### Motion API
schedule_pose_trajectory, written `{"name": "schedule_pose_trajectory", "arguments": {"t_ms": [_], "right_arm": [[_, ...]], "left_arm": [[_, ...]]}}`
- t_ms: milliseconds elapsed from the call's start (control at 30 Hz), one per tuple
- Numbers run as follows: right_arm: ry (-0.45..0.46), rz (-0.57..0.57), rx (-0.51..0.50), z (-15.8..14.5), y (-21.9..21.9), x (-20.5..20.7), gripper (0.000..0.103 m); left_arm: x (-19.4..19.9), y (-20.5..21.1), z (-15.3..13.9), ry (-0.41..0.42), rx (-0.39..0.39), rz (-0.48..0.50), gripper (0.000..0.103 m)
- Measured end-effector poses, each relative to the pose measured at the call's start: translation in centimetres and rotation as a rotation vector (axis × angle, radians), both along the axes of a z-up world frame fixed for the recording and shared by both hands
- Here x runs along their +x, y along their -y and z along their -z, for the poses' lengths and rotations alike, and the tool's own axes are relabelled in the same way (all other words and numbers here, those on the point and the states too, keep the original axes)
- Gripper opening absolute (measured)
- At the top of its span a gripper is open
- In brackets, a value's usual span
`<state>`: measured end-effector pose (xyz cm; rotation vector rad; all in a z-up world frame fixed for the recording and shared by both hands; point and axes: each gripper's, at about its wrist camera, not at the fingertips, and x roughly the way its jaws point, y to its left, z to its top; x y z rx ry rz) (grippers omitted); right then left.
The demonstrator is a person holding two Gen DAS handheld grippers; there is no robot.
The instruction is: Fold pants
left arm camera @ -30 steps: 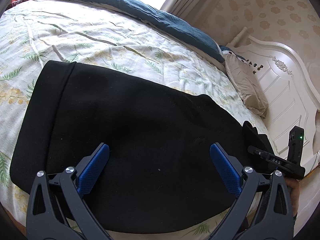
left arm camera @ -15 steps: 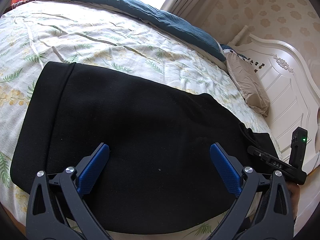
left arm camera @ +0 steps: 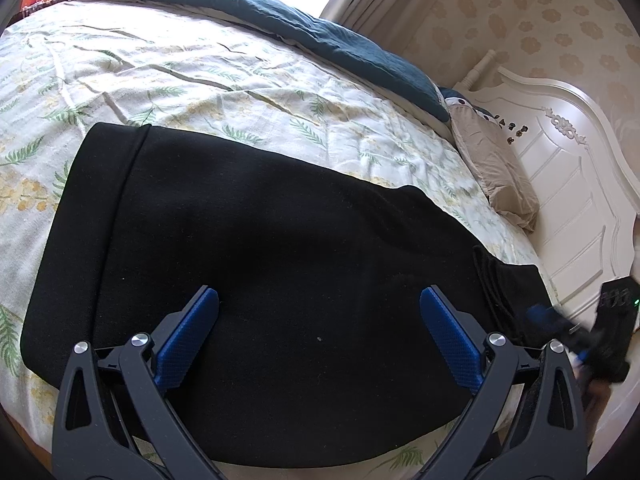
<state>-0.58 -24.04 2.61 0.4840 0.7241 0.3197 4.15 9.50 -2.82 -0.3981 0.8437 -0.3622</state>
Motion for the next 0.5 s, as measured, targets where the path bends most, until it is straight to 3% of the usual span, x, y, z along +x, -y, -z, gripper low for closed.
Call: {"name": "schedule_pose_trajectory", "arguments": {"t_ms": [100,167,233,367,500], "right_arm": [[0.066,0.117,0.101,-2.3,8.0,-1.4,0.061],[0.049,0.195,0.147,-2.0,13.4,-1.2,0.064],[-0.062,0.258,0.172,0.3,18.2,0.5,0.064],[-0.224,0.239,0.247,5.0,21.3,4.1,0.064],[-0.257,0.179,0.269,7.3,21.0,6.3,0.027]], "left_arm": [[0.1,-0.2,0.0,-0.002,-0.017,0.000,0.100],[0.1,-0.3,0.0,-0.002,-0.023,-0.004,0.100],[0.1,-0.2,0.1,0.003,-0.019,-0.009,0.100],[-0.1,0.2,0.0,0.010,0.010,-0.011,0.100],[-0.1,0.4,-0.1,0.005,0.026,-0.013,0.100]]}}
